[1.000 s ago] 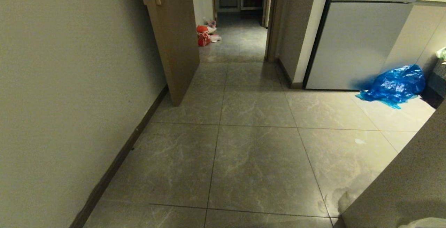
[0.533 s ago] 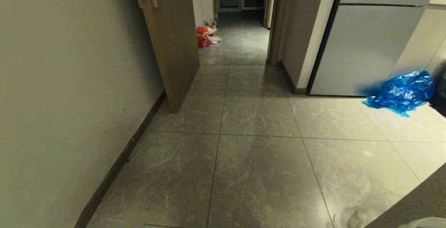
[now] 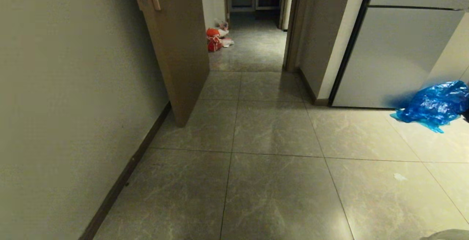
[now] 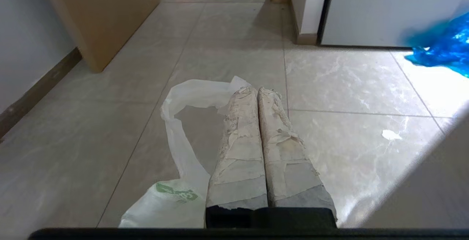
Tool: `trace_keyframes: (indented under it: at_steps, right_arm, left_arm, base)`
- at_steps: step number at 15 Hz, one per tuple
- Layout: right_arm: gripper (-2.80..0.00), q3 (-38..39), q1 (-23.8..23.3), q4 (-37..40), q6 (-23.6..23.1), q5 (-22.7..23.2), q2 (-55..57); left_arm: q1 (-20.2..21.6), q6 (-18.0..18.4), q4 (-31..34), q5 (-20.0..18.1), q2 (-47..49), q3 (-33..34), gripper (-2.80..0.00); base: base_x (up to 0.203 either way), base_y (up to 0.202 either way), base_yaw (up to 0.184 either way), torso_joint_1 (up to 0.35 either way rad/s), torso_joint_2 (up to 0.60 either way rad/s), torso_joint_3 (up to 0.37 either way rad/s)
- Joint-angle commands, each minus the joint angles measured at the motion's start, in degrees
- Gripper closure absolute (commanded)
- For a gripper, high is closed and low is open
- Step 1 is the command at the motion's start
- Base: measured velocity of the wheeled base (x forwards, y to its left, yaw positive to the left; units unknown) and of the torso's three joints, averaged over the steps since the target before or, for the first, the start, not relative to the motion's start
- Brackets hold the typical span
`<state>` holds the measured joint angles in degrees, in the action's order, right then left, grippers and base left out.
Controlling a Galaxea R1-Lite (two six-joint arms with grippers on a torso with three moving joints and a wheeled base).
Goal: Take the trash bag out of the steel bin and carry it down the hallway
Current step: Put the trash bag at the door
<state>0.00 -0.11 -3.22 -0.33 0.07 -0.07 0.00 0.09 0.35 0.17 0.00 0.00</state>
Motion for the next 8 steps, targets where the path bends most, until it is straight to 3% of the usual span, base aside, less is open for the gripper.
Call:
trace_keyframes:
  at_steps: [1, 8]
  right_arm:
    - [0.00, 1.4, 0.0, 0.0, 0.0, 0.0, 0.0]
    - [0.00, 1.4, 0.0, 0.0, 0.0, 0.0, 0.0]
  left_arm:
    - [0.0, 0.0, 0.0, 0.0, 0.1, 0.0, 0.00]
    - [0.0, 0.0, 0.0, 0.0, 0.1, 0.0, 0.00]
  base:
    - [0.182, 0.000, 0.005, -0.002, 0.00, 0.002]
    - [0.193, 0.000, 0.001, 0.003, 0.00, 0.001]
